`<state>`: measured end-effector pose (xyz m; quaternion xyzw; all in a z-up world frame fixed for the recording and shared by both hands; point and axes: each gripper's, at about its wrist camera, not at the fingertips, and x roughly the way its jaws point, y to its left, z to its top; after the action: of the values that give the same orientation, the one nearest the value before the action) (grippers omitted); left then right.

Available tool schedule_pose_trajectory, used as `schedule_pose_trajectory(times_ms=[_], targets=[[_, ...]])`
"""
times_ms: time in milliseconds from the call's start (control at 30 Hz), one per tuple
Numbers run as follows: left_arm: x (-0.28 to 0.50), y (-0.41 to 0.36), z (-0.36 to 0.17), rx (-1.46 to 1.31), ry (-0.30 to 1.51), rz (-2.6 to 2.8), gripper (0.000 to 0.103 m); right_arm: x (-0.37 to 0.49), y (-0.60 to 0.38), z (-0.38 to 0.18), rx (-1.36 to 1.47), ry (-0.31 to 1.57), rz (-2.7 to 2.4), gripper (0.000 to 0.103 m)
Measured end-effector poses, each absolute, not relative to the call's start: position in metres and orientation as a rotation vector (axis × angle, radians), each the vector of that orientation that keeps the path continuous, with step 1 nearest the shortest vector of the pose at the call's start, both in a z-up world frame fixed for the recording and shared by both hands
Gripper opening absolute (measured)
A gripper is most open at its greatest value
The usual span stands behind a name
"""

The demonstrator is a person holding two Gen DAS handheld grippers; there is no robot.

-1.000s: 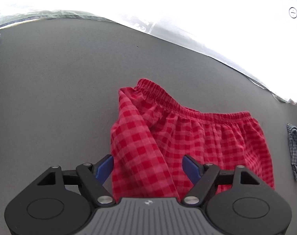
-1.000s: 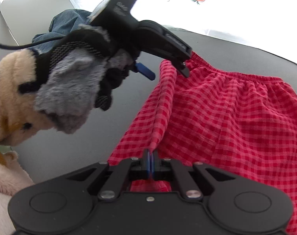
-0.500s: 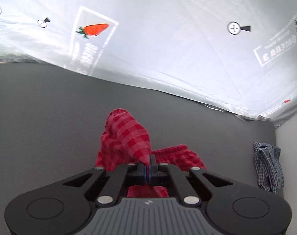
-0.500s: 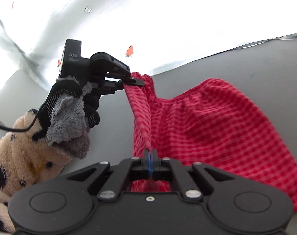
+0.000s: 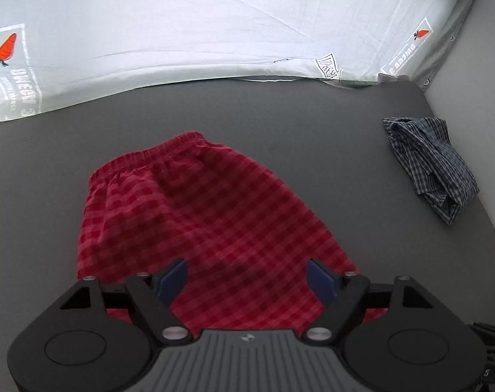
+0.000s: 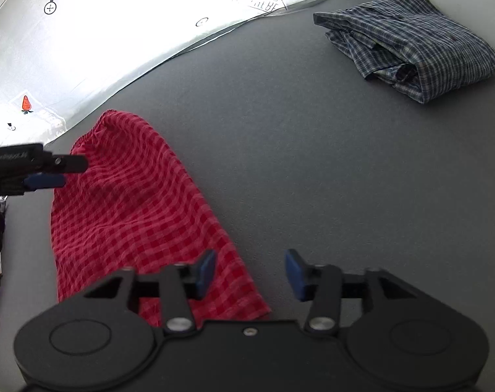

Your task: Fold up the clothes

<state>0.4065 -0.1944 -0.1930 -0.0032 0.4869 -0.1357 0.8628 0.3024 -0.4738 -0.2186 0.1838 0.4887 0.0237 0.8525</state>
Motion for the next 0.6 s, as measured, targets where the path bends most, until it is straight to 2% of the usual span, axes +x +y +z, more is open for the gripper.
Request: schedule_pose_trajectory(times_ms=[100, 167, 233, 400, 533, 567, 600], targets=[[0.362, -0.167, -0.2, 0.041, 1.033, -0.209, 0.091, 0.296, -0.473, -0.222, 0.384, 1.007, 0.14, 0.079], [0.335, -0.15, -0.213, 0.044, 1.084, -0.161, 0.091, 0.293, -0.468, -0.228, 0.374, 1.004, 0.187, 0.094], [0.31, -0.131, -0.227, -0.017, 1.156, -0.1, 0.091, 0.291, -0.46, -0.236, 0.328, 1.021, 0.199, 0.099], [0.271, -0.108, -0.252, -0.335, 1.225, -0.073, 0.091, 0.281, -0.451, -0.252, 0.268, 1.05, 0.151, 0.099], [0.256, -0.118, -0.255, -0.311, 1.157, -0.047, 0.089, 0.275, -0.44, -0.256, 0.177, 1.04, 0.151, 0.096], [0.253, -0.121, -0.254, -0.309, 1.144, -0.034, 0.088, 0.274, -0.437, -0.256, 0.154, 1.037, 0.145, 0.092], [0.251, -0.123, -0.254, -0.318, 1.129, -0.026, 0.08, 0.272, -0.434, -0.256, 0.124, 1.03, 0.137, 0.089]])
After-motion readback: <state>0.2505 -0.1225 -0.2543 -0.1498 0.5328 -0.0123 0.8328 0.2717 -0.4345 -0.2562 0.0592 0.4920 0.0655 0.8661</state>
